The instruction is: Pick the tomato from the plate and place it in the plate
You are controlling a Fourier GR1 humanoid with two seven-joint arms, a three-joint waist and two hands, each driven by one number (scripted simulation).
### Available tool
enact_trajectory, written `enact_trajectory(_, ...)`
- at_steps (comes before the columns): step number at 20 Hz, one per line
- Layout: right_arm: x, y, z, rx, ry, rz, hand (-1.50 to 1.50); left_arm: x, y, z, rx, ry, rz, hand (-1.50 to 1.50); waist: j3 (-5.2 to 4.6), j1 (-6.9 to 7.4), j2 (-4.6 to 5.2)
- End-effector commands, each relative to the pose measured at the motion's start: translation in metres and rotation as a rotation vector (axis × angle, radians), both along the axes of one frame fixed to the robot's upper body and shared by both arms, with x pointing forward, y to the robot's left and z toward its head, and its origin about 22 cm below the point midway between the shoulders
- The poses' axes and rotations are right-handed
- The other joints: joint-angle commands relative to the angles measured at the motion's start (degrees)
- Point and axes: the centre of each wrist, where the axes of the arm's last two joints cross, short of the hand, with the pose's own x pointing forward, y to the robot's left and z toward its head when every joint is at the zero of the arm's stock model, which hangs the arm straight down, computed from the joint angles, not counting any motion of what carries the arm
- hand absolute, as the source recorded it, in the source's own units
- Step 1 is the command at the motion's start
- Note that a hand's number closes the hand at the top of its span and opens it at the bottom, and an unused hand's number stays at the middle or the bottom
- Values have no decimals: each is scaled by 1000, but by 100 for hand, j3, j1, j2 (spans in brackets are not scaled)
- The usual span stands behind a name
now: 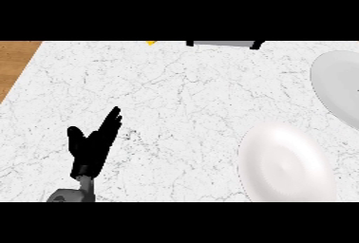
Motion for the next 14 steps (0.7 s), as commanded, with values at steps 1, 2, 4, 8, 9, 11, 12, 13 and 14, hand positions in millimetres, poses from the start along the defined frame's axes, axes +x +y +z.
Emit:
enact_trajectory(1,-4,-4,-9,15,171,30,-150,2,-6,-2,11,41,-19,0,-5,118,72)
enact_trajectory(2,5,-1,2,29,169,51,-150,1,-13,-12,-1,51,-24,0,-12,106,84)
enact_trajectory(4,4,-3,1,74,151,89,-150,-4,1,-11,-7,49,-21,0,-2,129,66)
enact_trajectory(8,7,2,-4,153,49,185,-150,-9,-4,-15,4,51,-26,0,12,71,53)
enact_trajectory(9,13,9,-3,164,-24,199,-150,1,-4,-6,4,34,-7,0,17,39,59)
enact_trajectory(11,9,6,-6,231,-115,193,-150,-6,4,-11,-7,60,4,0,19,15,40)
enact_trajectory(12,12,7,-3,269,-162,197,-150,-5,-4,-14,-10,52,-15,0,15,-40,45)
enact_trajectory(13,8,1,0,277,-205,182,-150,-13,-2,-16,-8,72,3,0,16,-12,20)
enact_trajectory(14,6,-5,6,315,-211,187,-150,-6,1,-11,-1,44,14,0,12,-34,33)
